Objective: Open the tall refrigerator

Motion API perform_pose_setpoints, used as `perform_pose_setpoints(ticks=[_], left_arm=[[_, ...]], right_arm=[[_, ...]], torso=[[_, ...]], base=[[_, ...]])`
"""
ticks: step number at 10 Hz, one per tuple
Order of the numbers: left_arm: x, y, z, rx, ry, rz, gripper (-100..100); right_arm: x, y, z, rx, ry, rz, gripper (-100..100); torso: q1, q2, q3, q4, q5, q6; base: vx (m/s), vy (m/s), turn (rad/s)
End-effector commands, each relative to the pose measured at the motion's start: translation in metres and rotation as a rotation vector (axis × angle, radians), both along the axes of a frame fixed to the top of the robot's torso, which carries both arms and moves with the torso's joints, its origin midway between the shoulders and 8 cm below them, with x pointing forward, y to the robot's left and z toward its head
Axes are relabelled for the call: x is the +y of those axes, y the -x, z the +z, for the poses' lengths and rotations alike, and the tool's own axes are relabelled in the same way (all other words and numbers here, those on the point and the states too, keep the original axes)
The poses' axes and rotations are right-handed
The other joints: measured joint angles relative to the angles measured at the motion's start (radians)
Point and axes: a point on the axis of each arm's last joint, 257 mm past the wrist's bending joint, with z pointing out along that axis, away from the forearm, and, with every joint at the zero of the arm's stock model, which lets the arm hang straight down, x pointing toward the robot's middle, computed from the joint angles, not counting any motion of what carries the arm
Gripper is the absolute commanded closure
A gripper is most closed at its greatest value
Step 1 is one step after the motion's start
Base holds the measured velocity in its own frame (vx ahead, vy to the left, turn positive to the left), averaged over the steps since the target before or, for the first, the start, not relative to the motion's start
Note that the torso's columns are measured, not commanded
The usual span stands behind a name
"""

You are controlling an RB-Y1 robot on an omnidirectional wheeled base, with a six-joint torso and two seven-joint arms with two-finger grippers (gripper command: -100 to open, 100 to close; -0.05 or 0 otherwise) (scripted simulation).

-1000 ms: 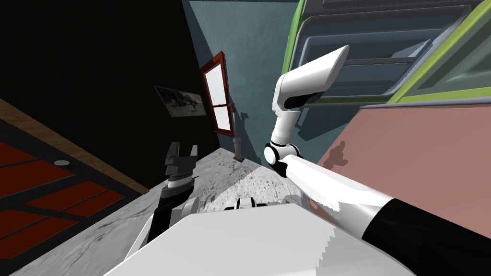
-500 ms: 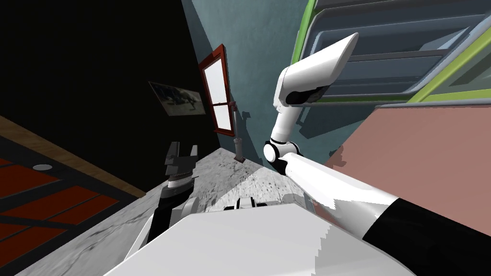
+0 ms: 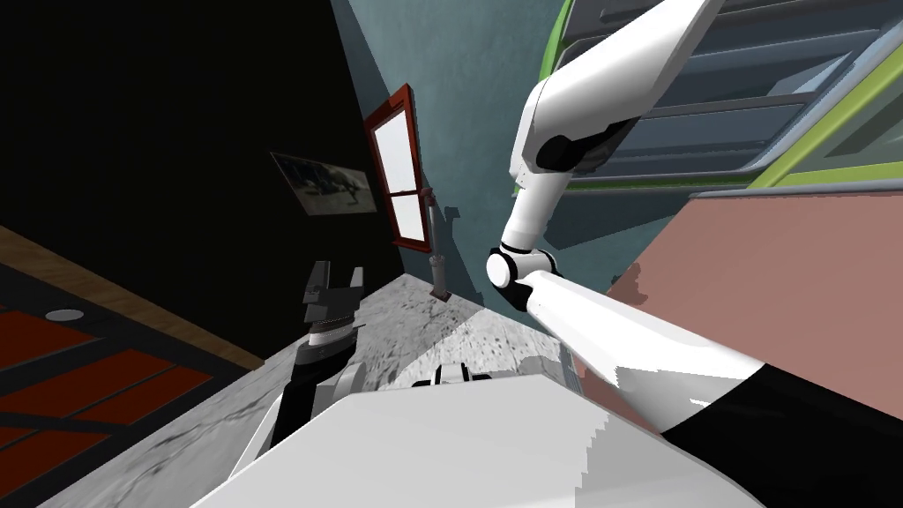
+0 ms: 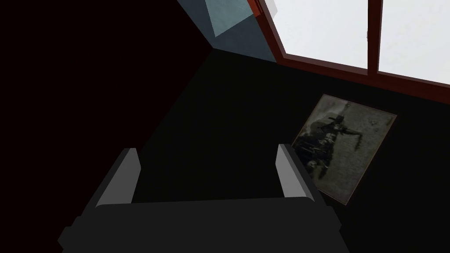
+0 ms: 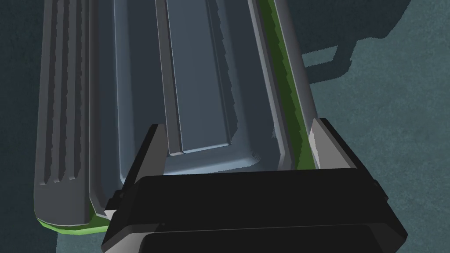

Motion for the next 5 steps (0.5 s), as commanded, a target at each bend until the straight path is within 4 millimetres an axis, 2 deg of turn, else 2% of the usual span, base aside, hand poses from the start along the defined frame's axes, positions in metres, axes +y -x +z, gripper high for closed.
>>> perform_pose_setpoints(ticks=[1,2,3,4,5], left_arm=[[0.0000,0.0000,0.0000,0.000,0.000,0.000,0],[0.0000,0.0000,0.0000,0.000,0.000,0.000,0],[0.0000,0.0000,0.0000,0.000,0.000,0.000,0],[0.0000,0.0000,0.0000,0.000,0.000,0.000,0],[0.0000,0.0000,0.0000,0.000,0.000,0.000,0]], right_arm=[[0.0012,0.0075,0.0136,0.002,0.002,0.004,-100],[0.0013,0.0106,0.0192,0.002,0.002,0.005,-100],[0.0008,0.0086,0.0155,0.000,0.002,0.004,-100],[0.0007,0.0089,0.0160,0.002,0.002,0.004,0],[0.0008,0.0089,0.0159,0.002,0.002,0.004,0]], torso=[[-0.001,0.000,0.000,0.000,0.000,0.000],[-0.001,0.000,0.000,0.000,0.000,0.000],[-0.001,0.001,0.000,0.000,0.000,0.000],[-0.001,0.001,0.001,0.000,0.000,0.000],[-0.001,0.001,0.001,0.000,0.000,0.000]], base=[[0.036,0.012,-0.013],[0.030,0.011,-0.013],[0.012,0.005,-0.003],[0.000,0.000,0.000],[0.000,0.000,0.000]])
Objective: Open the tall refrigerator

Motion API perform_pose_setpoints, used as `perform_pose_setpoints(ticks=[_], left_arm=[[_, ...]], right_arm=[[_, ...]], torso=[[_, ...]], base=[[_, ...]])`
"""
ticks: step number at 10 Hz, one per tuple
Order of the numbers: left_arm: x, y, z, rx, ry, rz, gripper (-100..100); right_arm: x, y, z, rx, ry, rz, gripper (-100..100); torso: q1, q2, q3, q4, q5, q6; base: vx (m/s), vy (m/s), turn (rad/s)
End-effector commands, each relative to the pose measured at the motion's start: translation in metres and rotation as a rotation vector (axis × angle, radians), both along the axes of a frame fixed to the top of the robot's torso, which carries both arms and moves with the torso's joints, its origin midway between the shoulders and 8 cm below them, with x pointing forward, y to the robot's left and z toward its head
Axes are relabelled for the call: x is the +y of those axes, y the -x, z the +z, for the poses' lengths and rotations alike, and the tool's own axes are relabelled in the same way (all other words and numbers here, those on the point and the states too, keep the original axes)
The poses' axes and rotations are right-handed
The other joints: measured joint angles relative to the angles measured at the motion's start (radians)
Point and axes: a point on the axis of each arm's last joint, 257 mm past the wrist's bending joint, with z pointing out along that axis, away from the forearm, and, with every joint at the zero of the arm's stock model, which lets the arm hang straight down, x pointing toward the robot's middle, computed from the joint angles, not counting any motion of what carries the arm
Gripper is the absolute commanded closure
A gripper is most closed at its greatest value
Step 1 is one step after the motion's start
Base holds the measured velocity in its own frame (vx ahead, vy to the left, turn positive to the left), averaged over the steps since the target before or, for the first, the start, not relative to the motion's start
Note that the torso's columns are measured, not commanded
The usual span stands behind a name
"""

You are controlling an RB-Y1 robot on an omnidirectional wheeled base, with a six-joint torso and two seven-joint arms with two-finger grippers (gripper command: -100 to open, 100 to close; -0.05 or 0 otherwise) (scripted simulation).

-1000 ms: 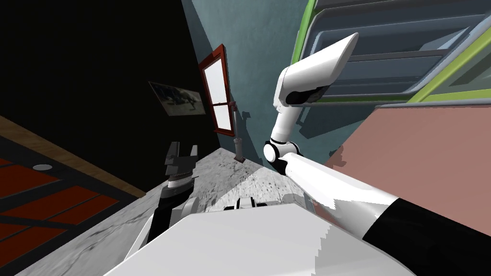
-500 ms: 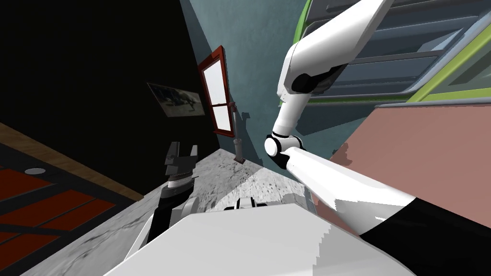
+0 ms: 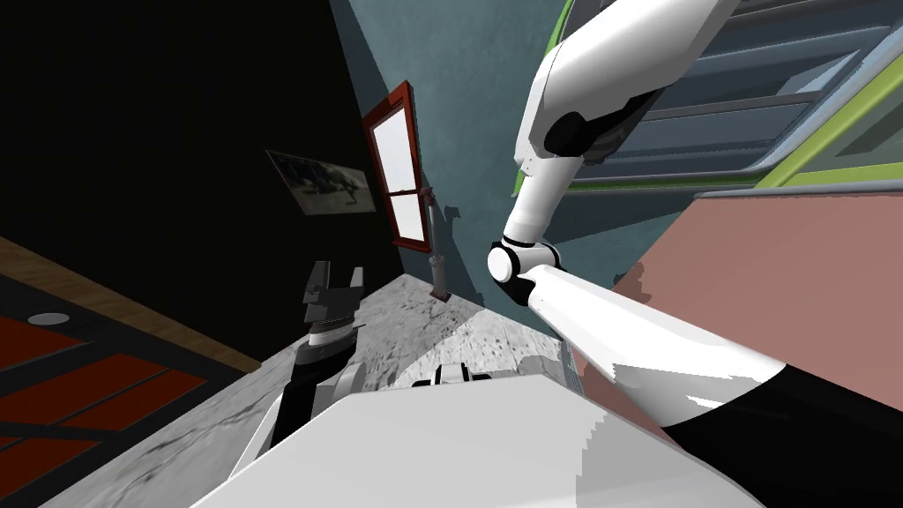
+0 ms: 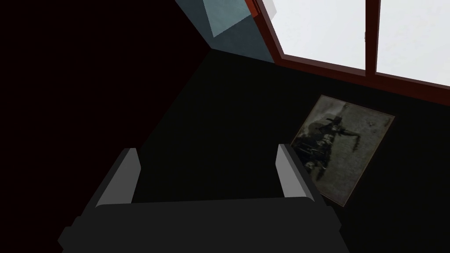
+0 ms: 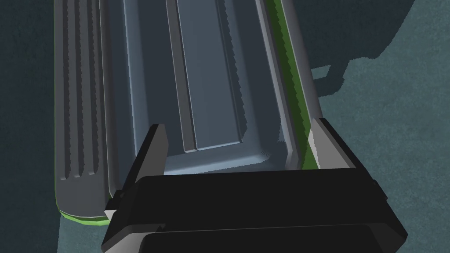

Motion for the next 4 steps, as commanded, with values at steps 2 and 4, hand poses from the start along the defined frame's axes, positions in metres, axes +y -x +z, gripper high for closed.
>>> perform_pose_setpoints(ticks=[2,4], left_arm=[[0.0000,0.0000,0.0000,0.000,0.000,0.000,0],[0.0000,0.0000,0.0000,0.000,0.000,0.000,0]], right_arm=[[0.0000,0.0000,0.0000,0.000,0.000,0.000,0],[0.0000,0.0000,0.0000,0.000,0.000,0.000,0]], torso=[[0.000,-0.001,-0.001,0.000,0.000,0.000],[0.001,-0.001,-0.001,0.000,0.000,0.000]], base=[[0.000,0.000,0.000],[0.000,0.000,0.000]])
